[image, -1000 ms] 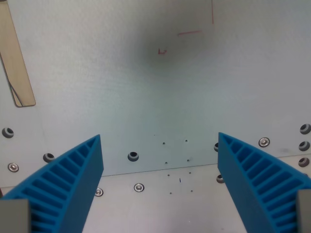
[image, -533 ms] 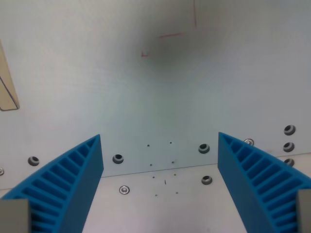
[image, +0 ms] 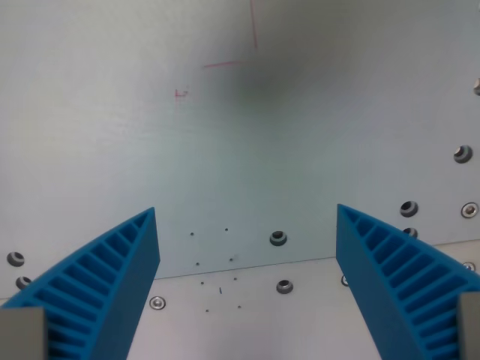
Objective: Move in base negative y
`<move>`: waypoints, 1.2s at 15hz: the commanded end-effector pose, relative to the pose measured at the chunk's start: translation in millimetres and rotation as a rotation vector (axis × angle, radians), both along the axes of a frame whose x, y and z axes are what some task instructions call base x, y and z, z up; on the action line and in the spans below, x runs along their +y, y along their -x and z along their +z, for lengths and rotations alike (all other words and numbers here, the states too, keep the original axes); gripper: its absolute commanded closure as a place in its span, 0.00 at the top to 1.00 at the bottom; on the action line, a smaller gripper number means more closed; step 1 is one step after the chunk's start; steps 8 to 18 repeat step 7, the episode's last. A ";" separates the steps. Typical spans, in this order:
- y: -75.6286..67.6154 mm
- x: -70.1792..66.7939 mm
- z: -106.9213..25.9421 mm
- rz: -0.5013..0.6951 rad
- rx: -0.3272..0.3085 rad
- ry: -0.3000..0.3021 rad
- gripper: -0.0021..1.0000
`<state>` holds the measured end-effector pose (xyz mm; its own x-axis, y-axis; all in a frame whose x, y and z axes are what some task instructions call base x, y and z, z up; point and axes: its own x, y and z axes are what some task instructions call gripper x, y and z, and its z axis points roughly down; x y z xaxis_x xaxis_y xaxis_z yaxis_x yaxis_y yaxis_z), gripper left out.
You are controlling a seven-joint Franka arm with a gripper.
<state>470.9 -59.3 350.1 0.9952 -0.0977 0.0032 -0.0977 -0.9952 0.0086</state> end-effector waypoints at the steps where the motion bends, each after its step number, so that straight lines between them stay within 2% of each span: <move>1: -6.7 -15.0 3.3 0.015 0.006 -0.004 1.00; 7: -10.1 -45.4 2.8 0.015 0.006 -0.004 1.00; 18: -10.1 -45.4 2.8 0.015 0.006 -0.004 1.00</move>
